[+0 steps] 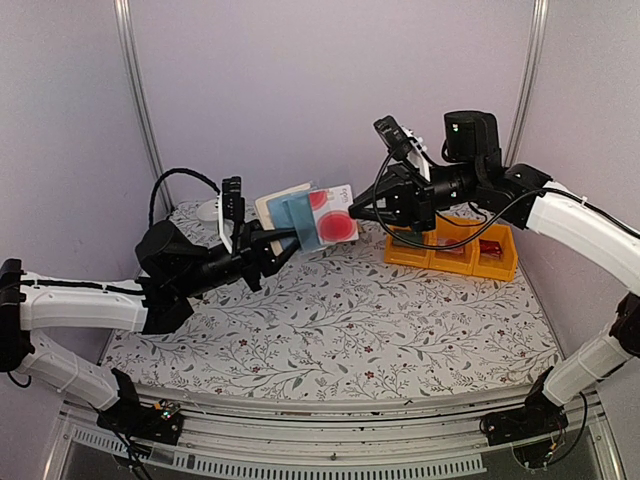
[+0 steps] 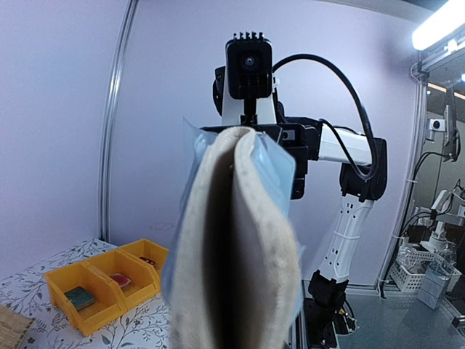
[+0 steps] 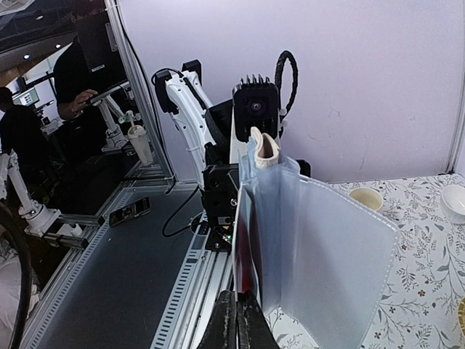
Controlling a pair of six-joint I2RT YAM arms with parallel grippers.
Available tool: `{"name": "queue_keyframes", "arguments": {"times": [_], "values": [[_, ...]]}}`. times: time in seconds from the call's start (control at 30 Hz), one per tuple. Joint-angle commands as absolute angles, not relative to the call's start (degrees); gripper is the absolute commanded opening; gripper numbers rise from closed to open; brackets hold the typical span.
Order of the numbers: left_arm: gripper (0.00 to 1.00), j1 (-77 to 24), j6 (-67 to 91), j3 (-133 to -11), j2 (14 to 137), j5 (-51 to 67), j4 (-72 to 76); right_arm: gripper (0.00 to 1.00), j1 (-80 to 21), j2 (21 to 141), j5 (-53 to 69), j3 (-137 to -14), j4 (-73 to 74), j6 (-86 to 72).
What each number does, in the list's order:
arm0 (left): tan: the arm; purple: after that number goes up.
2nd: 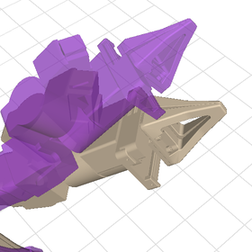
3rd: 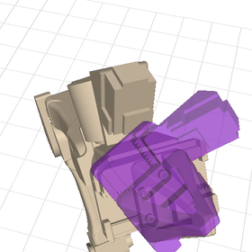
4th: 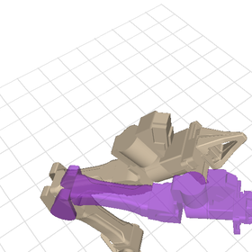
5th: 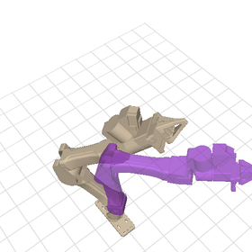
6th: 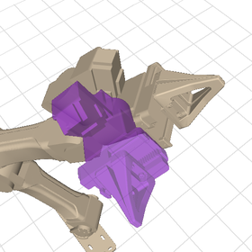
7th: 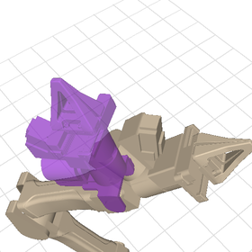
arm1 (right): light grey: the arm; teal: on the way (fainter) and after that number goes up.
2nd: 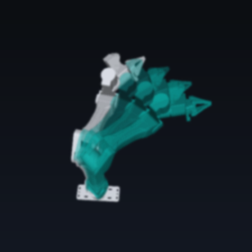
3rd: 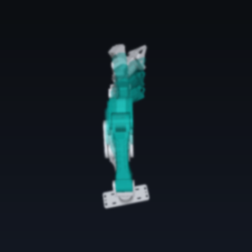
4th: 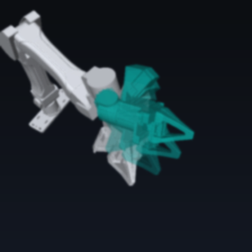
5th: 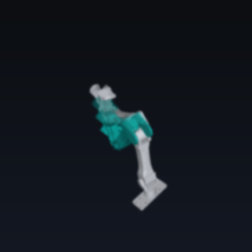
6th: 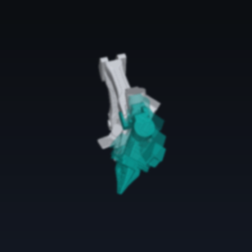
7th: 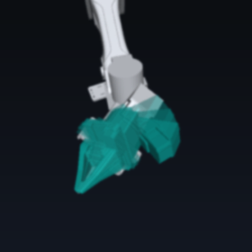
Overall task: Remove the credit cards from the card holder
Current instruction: Remove the credit card from the card slot, then place the credit card in the card box.
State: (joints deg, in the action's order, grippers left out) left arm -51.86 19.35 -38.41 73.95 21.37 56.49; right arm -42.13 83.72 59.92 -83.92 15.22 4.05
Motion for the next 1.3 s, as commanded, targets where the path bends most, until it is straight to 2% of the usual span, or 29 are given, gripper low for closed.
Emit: {"name": "queue_keyframes", "arguments": {"times": [0.0,0.13,0.23,0.37,0.47,0.6,1.03,1.13,1.27], "values": [[0.0,-51.24,19.68,-39.55,74.73,20.04,56.95,0.04,-43.06,84.52,64.07,-83.22,13.1,2.39],[0.0,-51.2,19.86,-39.46,74.94,20.14,56.99,0.16,-43.16,85.68,64.07,-83.44,12.65,1.59],[0.0,-51.17,20.03,-39.46,75.12,20.13,57.13,0.18,-43.74,86.2,64.07,-83.75,11.95,1.09],[0.0,-51.18,20.06,-39.38,75.03,20.21,57.63,0.15,-44.12,86.23,62.31,-83.87,11.83,1.09],[0.0,-51.22,20.04,-39.16,74.9,20.21,57.72,0.03,-44.16,86.23,60.21,-84.12,13.61,1.78],[0.0,-51.12,19.74,-38.42,74.21,18.92,57.12,0.01,-43.13,85.12,56.5,-85.26,18.47,4.5],[0.0,-47.63,21.06,-35.76,70.56,7.03,46.53,0.01,-26.61,85.07,47.71,-91.03,35.04,12.21],[0.0,-46.82,21.67,-34.87,69.87,5.33,45.62,0.01,-19.21,86.1,47.71,-89.54,31.23,4.85],[0.0,-46.19,22.38,-33.76,69.26,3.57,45.42,0.01,-11.19,85.33,46.35,-78.61,15.09,-12.81]]}}
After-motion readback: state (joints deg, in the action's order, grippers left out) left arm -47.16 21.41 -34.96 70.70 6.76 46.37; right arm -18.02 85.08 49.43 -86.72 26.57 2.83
